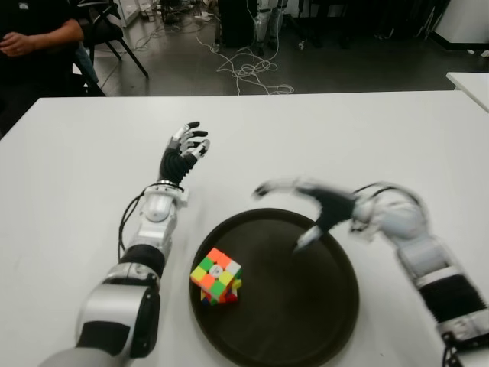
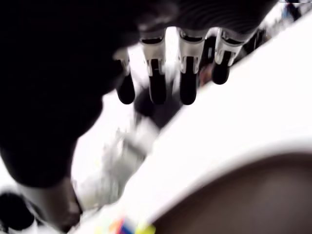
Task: Pick up the Rubik's Cube and put it in the plate
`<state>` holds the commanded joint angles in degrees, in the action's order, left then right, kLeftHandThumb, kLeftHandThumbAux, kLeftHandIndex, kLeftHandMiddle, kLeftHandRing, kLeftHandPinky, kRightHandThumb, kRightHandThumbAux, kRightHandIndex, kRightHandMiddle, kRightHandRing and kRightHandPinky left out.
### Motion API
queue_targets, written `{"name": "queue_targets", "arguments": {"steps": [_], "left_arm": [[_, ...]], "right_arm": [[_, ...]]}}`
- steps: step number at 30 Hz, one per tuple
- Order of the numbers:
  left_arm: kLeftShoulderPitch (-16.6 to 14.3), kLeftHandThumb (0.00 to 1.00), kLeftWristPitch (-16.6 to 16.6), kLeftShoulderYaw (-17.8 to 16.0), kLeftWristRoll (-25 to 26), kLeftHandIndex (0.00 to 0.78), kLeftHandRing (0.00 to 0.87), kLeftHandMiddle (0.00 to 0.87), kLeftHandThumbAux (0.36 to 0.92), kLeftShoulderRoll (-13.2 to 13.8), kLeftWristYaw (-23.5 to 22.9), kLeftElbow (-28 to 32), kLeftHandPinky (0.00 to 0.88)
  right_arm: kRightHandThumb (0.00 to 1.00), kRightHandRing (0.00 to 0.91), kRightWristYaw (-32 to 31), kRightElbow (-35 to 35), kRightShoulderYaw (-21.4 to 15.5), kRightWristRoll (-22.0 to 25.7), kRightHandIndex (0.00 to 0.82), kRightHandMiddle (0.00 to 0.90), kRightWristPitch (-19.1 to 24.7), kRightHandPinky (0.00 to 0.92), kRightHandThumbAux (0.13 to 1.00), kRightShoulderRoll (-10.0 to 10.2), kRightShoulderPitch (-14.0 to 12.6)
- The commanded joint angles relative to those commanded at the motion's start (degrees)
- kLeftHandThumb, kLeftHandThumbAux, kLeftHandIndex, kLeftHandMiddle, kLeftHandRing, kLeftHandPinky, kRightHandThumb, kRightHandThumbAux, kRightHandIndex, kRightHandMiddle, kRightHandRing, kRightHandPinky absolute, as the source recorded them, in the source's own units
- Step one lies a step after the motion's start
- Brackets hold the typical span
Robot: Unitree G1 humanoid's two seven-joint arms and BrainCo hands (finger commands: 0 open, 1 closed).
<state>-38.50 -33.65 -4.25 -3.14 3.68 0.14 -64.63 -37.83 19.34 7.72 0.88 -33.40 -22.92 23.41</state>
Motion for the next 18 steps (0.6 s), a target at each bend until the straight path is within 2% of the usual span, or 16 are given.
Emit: {"name": "queue_targets", "arguments": {"steps": [4, 7, 9, 11, 13, 15, 18], "left_arm": [[-0.08, 0.358, 0.22, -0.04, 0.04, 0.185, 0.338, 0.284, 0.617, 0.06, -0.09, -0.16, 0.356], [-0.15, 0.362, 0.13, -0.29, 0.37, 0.185, 0.343, 0.285, 0.617, 0.13, -0.41, -0.26, 0.372], [-0.14, 0.366, -0.07, -0.35, 0.42, 0.188, 0.347, 0.289, 0.622, 0.17, -0.48, -0.28, 0.378], [-0.17, 0.372, -0.19, -0.37, 0.43, 0.19, 0.349, 0.291, 0.626, 0.22, -0.53, -0.28, 0.381], [-0.22, 0.386, -0.2, -0.36, 0.41, 0.191, 0.348, 0.292, 0.632, 0.28, -0.54, -0.24, 0.384], [-0.27, 0.393, -0.23, -0.36, 0.37, 0.191, 0.347, 0.292, 0.637, 0.42, -0.54, -0.22, 0.384], [-0.27, 0.393, -0.34, -0.46, 0.45, 0.191, 0.344, 0.292, 0.642, 0.53, -0.57, -0.24, 0.38]], "right_arm": [[0.0, 0.178, 1.68, -1.08, -5.12, 3.98, 0.226, 0.21, 2.18, 0.154, 0.777, -1.37, 2.64], [0.0, 0.185, 10.21, -3.56, -9.81, 3.4, 0.239, 0.222, 2.83, 0.152, 0.814, 1.22, 2.13], [0.002, 0.195, 14.99, 0.09, -12.18, 2.91, 0.243, 0.234, 1.75, 0.163, 0.842, 2.68, 3.76], [0.006, 0.207, 18.04, 9.85, -14.43, 3.03, 0.242, 0.245, -0.97, 0.179, 0.856, 2.57, 7.05], [0.008, 0.223, 21.22, 15.57, -16.08, 2.74, 0.238, 0.258, -2.04, 0.202, 0.859, 2.38, 8.35], [0.007, 0.243, 24.62, 17.73, -17.58, 2.58, 0.24, 0.272, -2.34, 0.234, 0.859, 2.87, 7.35], [0.019, 0.278, 30.61, 28.42, -20.49, 4.15, 0.244, 0.294, -2.81, 0.285, 0.857, 5.7, 5.4]]}}
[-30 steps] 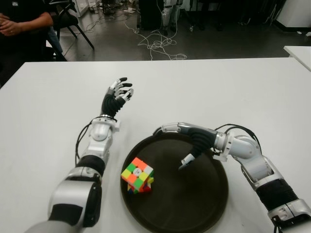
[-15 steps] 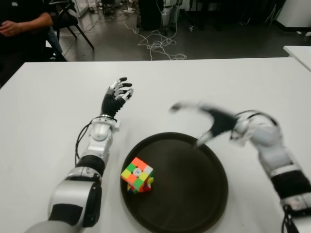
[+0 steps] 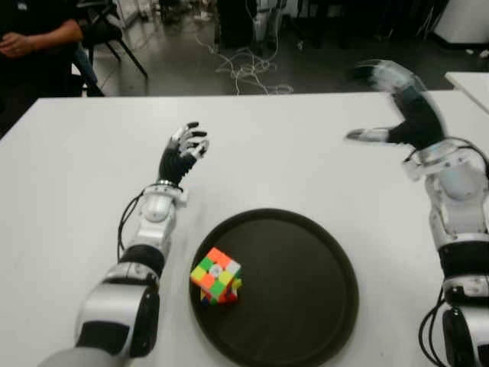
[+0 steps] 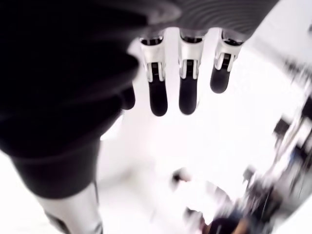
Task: Pick up the Rubik's Cube and put it in the plate
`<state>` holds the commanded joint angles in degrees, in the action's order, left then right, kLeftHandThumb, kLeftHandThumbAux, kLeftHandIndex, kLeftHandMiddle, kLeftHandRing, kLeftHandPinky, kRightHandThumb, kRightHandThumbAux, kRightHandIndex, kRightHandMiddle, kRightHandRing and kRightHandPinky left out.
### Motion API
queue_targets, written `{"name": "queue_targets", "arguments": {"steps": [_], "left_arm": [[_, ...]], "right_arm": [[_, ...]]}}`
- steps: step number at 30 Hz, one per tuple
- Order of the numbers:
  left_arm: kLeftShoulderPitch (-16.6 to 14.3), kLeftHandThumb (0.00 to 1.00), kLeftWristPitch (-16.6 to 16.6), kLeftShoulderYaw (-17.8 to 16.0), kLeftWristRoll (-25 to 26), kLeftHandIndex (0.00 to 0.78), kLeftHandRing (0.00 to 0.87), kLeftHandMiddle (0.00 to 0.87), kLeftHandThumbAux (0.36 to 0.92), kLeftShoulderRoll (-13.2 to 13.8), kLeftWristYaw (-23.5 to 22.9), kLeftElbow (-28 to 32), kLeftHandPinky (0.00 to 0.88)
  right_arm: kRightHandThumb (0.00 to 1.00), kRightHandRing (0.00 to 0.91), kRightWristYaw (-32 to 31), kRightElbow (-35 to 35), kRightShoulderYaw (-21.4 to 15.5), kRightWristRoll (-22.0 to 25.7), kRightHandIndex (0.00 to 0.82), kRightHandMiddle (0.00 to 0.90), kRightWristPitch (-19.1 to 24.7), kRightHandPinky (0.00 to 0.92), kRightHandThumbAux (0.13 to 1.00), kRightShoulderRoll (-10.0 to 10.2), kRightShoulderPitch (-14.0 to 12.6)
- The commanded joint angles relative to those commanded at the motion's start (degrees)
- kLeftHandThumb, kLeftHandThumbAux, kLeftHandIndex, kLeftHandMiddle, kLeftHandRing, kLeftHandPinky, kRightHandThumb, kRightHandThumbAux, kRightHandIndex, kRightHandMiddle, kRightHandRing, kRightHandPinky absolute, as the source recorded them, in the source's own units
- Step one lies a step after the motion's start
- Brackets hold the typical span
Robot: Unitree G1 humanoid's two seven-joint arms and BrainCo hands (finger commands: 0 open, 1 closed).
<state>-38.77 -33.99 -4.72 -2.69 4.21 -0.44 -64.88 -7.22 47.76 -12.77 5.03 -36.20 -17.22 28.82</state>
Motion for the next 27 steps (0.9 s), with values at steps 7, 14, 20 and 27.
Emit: {"name": "queue_targets", "arguments": {"steps": [7, 14, 20, 27], "left_arm": [[0.22, 0.386, 0.25, -0.4, 0.74, 0.192, 0.335, 0.289, 0.647, -0.28, -1.09, -0.2, 0.373], [0.16, 0.367, 0.4, -0.56, 0.84, 0.183, 0.33, 0.286, 0.654, -0.22, -1.78, -0.19, 0.365], [0.23, 0.347, 0.15, -0.5, 0.39, 0.181, 0.332, 0.289, 0.657, -0.11, -1.21, -0.26, 0.365], [0.43, 0.352, 0.08, -0.68, 0.7, 0.184, 0.33, 0.285, 0.67, -0.27, -1.62, -0.11, 0.372]], "right_arm": [[0.052, 0.308, 11.38, 15.85, 1.46, -2.7, 0.249, 0.308, 11.87, 0.325, 0.874, 5.17, 4.8], [0.084, 0.308, 16.96, 12.82, 6.02, -7.86, 0.245, 0.301, 18.34, 0.306, 0.898, 6.06, 9.31], [0.137, 0.305, 18.95, 10.17, 9.45, -12.51, 0.251, 0.308, 10.06, 0.3, 0.89, 5.81, 4.01], [0.208, 0.316, 19.66, 10.9, 10.76, -14.56, 0.271, 0.321, 7.4, 0.324, 0.883, 4.87, 2.99]]}}
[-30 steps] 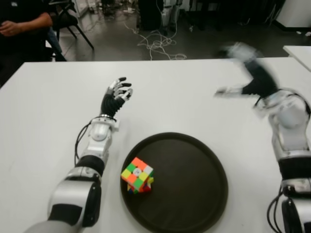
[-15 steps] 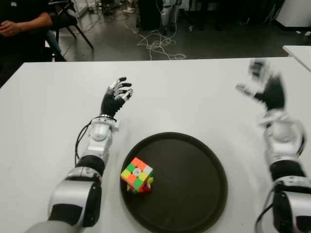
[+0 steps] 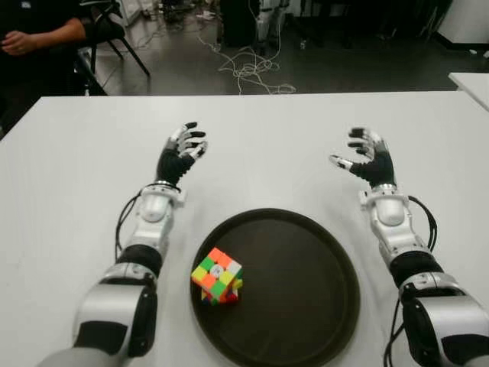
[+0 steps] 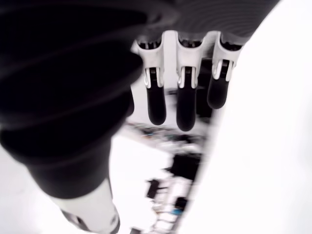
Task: Pick up the Rubik's Cube and put it in the plate
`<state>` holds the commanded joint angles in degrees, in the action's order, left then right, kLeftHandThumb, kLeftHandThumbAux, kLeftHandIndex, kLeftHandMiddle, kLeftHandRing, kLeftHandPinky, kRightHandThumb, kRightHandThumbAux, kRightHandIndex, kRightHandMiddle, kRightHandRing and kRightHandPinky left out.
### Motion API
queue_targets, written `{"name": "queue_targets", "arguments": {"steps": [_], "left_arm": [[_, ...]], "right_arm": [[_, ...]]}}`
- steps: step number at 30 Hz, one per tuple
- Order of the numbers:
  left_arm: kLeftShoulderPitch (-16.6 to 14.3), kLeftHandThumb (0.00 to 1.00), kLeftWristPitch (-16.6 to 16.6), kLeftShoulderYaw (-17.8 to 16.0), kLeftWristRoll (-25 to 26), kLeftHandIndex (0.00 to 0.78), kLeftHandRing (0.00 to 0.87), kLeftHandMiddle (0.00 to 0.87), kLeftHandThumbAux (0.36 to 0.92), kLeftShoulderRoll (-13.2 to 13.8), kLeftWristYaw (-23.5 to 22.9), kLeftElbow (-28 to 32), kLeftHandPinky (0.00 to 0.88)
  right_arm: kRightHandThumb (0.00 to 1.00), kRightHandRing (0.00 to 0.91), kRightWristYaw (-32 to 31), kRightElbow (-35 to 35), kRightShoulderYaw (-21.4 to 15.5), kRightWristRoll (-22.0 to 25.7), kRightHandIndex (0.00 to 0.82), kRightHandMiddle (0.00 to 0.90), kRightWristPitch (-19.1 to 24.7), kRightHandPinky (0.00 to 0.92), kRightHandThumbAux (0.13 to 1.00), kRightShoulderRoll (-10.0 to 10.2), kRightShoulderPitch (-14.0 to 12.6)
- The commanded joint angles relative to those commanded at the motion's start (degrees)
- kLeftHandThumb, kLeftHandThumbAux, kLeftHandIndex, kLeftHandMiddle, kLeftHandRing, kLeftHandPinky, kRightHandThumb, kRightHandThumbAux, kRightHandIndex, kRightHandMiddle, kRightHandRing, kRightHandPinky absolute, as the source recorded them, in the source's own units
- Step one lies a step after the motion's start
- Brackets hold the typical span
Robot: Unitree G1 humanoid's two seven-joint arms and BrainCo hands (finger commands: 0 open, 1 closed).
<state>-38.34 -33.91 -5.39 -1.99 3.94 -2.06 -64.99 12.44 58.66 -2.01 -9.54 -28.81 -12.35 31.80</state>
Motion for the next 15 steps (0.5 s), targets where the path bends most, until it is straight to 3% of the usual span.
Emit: {"name": "queue_targets", "arguments": {"steps": [4, 15], "left_arm": [[0.16, 0.356, -0.1, -0.03, 0.18, 0.182, 0.331, 0.282, 0.665, -0.01, -0.43, 0.13, 0.378], [0.37, 0.348, -0.13, -0.22, 0.51, 0.183, 0.33, 0.282, 0.663, -0.19, -1.01, 0.44, 0.384]], "right_arm": [[0.189, 0.321, 1.67, 0.86, 1.27, -2.14, 0.27, 0.325, 0.51, 0.324, 0.876, -1.03, 0.65], [0.155, 0.308, 0.75, -0.1, 1.4, -1.34, 0.253, 0.313, 0.65, 0.309, 0.874, -0.61, 0.52]]}}
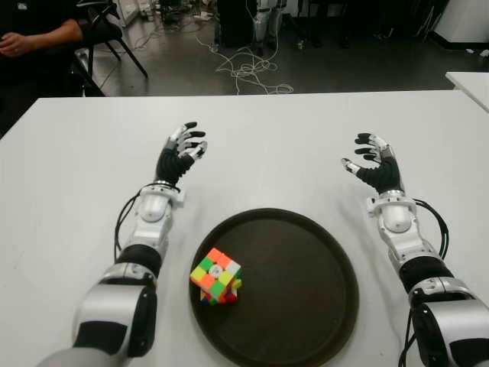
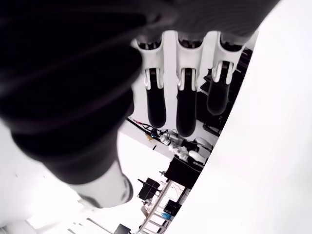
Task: Pick up the Rubik's Cube and put it in the plate
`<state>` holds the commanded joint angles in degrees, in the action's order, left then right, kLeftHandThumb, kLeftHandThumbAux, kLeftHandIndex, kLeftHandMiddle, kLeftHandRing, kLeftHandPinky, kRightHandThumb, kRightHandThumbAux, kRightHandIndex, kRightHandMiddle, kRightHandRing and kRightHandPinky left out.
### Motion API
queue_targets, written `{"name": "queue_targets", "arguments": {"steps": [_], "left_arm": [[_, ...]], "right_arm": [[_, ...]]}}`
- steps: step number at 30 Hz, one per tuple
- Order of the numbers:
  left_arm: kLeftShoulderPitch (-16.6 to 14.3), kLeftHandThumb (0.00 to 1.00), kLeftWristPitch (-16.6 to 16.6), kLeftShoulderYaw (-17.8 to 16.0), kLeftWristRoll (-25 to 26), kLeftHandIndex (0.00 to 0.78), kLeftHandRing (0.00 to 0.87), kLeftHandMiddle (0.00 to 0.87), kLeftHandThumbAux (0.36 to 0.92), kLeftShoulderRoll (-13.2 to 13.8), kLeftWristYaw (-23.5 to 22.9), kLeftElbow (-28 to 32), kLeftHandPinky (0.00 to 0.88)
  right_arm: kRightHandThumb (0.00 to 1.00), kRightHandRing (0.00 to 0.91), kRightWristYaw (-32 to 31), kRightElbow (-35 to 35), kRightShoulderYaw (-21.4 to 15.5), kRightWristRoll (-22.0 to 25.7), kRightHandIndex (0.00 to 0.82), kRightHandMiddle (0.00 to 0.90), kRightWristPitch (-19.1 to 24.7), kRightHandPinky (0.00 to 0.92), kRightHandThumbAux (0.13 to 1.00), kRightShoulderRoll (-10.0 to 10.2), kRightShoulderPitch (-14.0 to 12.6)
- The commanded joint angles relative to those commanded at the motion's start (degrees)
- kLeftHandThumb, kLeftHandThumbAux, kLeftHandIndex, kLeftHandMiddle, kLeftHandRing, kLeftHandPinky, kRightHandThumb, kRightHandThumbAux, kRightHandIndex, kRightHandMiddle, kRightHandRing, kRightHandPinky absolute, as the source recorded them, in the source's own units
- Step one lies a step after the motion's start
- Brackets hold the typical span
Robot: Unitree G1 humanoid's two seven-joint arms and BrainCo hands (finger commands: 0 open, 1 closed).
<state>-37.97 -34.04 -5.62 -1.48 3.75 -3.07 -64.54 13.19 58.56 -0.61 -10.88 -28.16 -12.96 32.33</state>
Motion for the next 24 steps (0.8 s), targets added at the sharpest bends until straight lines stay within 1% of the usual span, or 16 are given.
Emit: {"name": "queue_targets", "arguments": {"steps": [3, 6, 7, 9, 11, 14, 17, 18, 19, 21, 24], "left_arm": [[0.01, 0.352, 0.02, 0.01, 0.04, 0.188, 0.331, 0.286, 0.67, -0.03, -0.02, 0.03, 0.383], [0.08, 0.353, 0.05, 0.09, 0.05, 0.19, 0.329, 0.287, 0.675, -0.11, 0.04, 0.13, 0.382], [0.1, 0.352, 0.07, 0.14, 0.05, 0.19, 0.329, 0.286, 0.677, -0.17, 0.09, 0.21, 0.382], [0.14, 0.345, 0.1, 0.23, 0.06, 0.186, 0.328, 0.283, 0.676, -0.27, 0.17, 0.33, 0.385], [0.18, 0.34, 0.11, 0.3, 0.06, 0.184, 0.33, 0.282, 0.678, -0.35, 0.26, 0.44, 0.387], [0.3, 0.334, 0.09, 0.41, -0.04, 0.186, 0.333, 0.284, 0.684, -0.52, 0.53, 0.7, 0.387], [0.32, 0.337, 0.22, 0.48, -0.11, 0.189, 0.335, 0.287, 0.686, -0.64, 0.66, 0.87, 0.388], [0.34, 0.338, 0.29, 0.49, -0.13, 0.19, 0.336, 0.287, 0.686, -0.66, 0.71, 0.96, 0.388], [0.36, 0.343, 0.34, 0.5, -0.15, 0.191, 0.335, 0.287, 0.69, -0.68, 0.74, 1.04, 0.388], [0.39, 0.35, 0.42, 0.51, -0.17, 0.191, 0.334, 0.287, 0.695, -0.69, 0.84, 1.16, 0.388], [0.39, 0.353, 0.52, 0.53, -0.22, 0.19, 0.334, 0.287, 0.697, -0.72, 1.1, 1.36, 0.388]], "right_arm": [[0.173, 0.308, -1.02, -0.51, -0.37, 0.9, 0.252, 0.314, -0.21, 0.311, 0.878, 0.26, -0.13], [0.201, 0.309, -3.1, -3.39, -0.87, 2.81, 0.251, 0.314, -0.21, 0.317, 0.879, 1.22, -1.2], [0.208, 0.309, -4.11, -7.8, -0.54, 3.73, 0.25, 0.314, 0.44, 0.318, 0.879, 2.39, -3.05], [0.201, 0.308, -5.55, -14.65, 0.09, 5.02, 0.249, 0.314, 1.79, 0.315, 0.875, 4.06, -5.95], [0.178, 0.307, -6.8, -19.01, 0.4, 6.05, 0.247, 0.312, 2.99, 0.31, 0.868, 4.98, -7.77], [0.151, 0.309, -8.61, -24.04, 0.45, 7.46, 0.242, 0.31, 4.45, 0.312, 0.864, 5.72, -10.07], [0.13, 0.311, -10.57, -28.03, -0.12, 8.85, 0.24, 0.311, 5.7, 0.31, 0.863, 5.91, -12.18], [0.127, 0.311, -11.68, -30.63, -0.6, 10.0, 0.24, 0.311, 6.25, 0.307, 0.864, 5.81, -13.84], [0.124, 0.307, -12.48, -32.6, -0.97, 10.77, 0.241, 0.311, 6.78, 0.283, 0.861, 5.77, -15.06], [0.123, 0.3, -13.36, -35.46, -1.44, 11.61, 0.242, 0.311, 8.08, 0.241, 0.856, 5.86, -16.69], [0.115, 0.291, -13.51, -37.85, -1.88, 12.13, 0.245, 0.312, 10.34, 0.186, 0.85, 6.4, -17.75]]}}
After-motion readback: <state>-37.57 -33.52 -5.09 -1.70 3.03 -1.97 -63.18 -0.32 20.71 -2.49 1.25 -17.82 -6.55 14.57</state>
